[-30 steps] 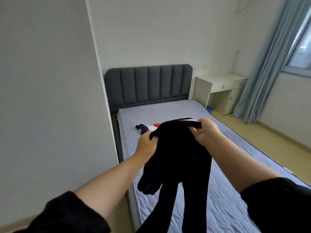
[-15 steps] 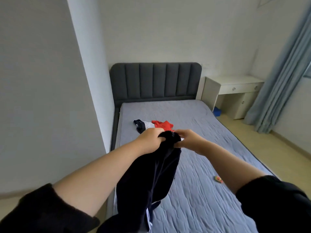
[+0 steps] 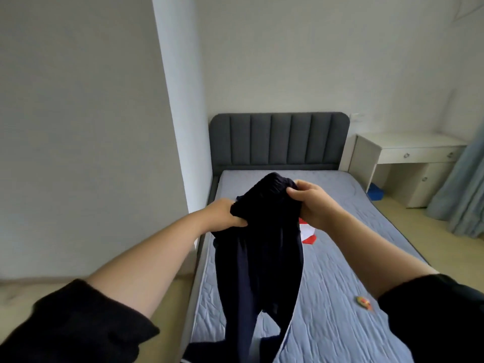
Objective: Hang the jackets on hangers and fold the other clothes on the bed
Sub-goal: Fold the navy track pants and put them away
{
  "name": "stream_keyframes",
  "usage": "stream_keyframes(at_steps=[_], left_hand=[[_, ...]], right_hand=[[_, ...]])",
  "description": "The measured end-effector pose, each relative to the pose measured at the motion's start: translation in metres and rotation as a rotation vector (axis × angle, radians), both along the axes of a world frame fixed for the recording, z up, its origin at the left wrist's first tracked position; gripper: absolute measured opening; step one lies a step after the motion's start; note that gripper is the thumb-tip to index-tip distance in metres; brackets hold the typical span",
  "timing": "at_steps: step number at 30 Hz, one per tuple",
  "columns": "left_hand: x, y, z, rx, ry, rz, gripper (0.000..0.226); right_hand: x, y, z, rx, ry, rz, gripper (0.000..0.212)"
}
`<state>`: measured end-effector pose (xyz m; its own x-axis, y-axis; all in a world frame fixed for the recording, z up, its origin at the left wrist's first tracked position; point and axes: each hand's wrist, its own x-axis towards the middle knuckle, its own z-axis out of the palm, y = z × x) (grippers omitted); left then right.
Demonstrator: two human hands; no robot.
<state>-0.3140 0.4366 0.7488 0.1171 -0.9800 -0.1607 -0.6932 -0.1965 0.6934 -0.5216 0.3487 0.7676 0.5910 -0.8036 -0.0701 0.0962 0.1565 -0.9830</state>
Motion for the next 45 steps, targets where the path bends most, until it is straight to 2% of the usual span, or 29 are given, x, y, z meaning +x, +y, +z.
stream_keyframes(at_steps=[5, 7, 9, 11, 13, 15, 18, 19, 21, 24, 26, 28, 30, 31, 34, 36, 41, 45], left_hand=[[0.005, 0.016, 0.058, -0.070, -0.144, -0.039, 0.032], [0.008, 0.020, 0.076, -0.102, -0.180, -0.041, 0.035], [0.012, 0.025, 0.089, -0.145, -0.207, -0.015, 0.033], [0.020, 0.033, 0.098, -0.182, -0.235, 0.014, 0.029], [0.031, 0.044, 0.101, -0.109, -0.263, 0.015, 0.022], [0.045, 0.055, 0.095, 0.054, -0.375, 0.006, 0.019], [0.065, 0.066, 0.084, 0.147, -0.454, 0.082, 0.032], [0.070, 0.069, 0.084, 0.122, -0.424, 0.105, 0.032], [0.078, 0.077, 0.088, 0.034, -0.305, 0.138, 0.017], [0.090, 0.086, 0.097, -0.177, -0.036, 0.232, 0.010], [0.100, 0.090, 0.100, -0.337, 0.190, 0.356, 0.012], [0.106, 0.091, 0.104, -0.457, 0.420, 0.434, 0.012], [0.104, 0.090, 0.107, -0.537, 0.500, 0.462, 0.009], [0.102, 0.088, 0.107, -0.555, 0.433, 0.488, 0.009], [0.094, 0.086, 0.101, -0.484, -0.076, 0.533, 0.019], [0.088, 0.086, 0.096, -0.460, -0.221, 0.549, 0.020], [0.063, 0.080, 0.095, -0.569, -0.200, 0.552, 0.024], [0.048, 0.079, 0.099, -0.641, -0.038, 0.547, 0.021]], right_hand=[[0.003, 0.017, 0.028, -0.173, 0.112, 0.201, 0.036], [0.013, 0.031, 0.036, -0.230, 0.123, 0.210, 0.023], [0.024, 0.042, 0.043, -0.220, 0.038, 0.108, 0.008], [0.033, 0.044, 0.052, -0.166, -0.071, -0.055, 0.009], [0.038, 0.043, 0.065, -0.126, -0.149, -0.159, 0.012], [0.040, 0.043, 0.076, -0.116, -0.187, -0.190, 0.012], [0.042, 0.044, 0.083, -0.147, -0.161, -0.211, 0.012], [0.042, 0.045, 0.081, -0.165, -0.132, -0.236, 0.012], [0.042, 0.041, 0.075, -0.285, 0.023, -0.348, 0.014], [0.036, 0.039, 0.069, -0.490, 0.270, -0.424, 0.016], [0.032, 0.041, 0.066, -0.443, 0.283, -0.336, 0.017], [0.032, 0.043, 0.066, -0.374, 0.212, -0.289, 0.017], [0.033, 0.042, 0.069, -0.398, 0.157, -0.347, 0.018], [0.034, 0.041, 0.072, -0.444, 0.187, -0.365, 0.021], [0.038, 0.046, 0.072, -0.581, 0.486, -0.288, 0.030], [0.044, 0.046, 0.064, -0.591, 0.560, -0.357, 0.035], [0.060, 0.054, 0.057, -0.449, 0.380, -0.544, 0.035], [0.070, 0.071, 0.062, -0.473, 0.244, -0.588, 0.030]])
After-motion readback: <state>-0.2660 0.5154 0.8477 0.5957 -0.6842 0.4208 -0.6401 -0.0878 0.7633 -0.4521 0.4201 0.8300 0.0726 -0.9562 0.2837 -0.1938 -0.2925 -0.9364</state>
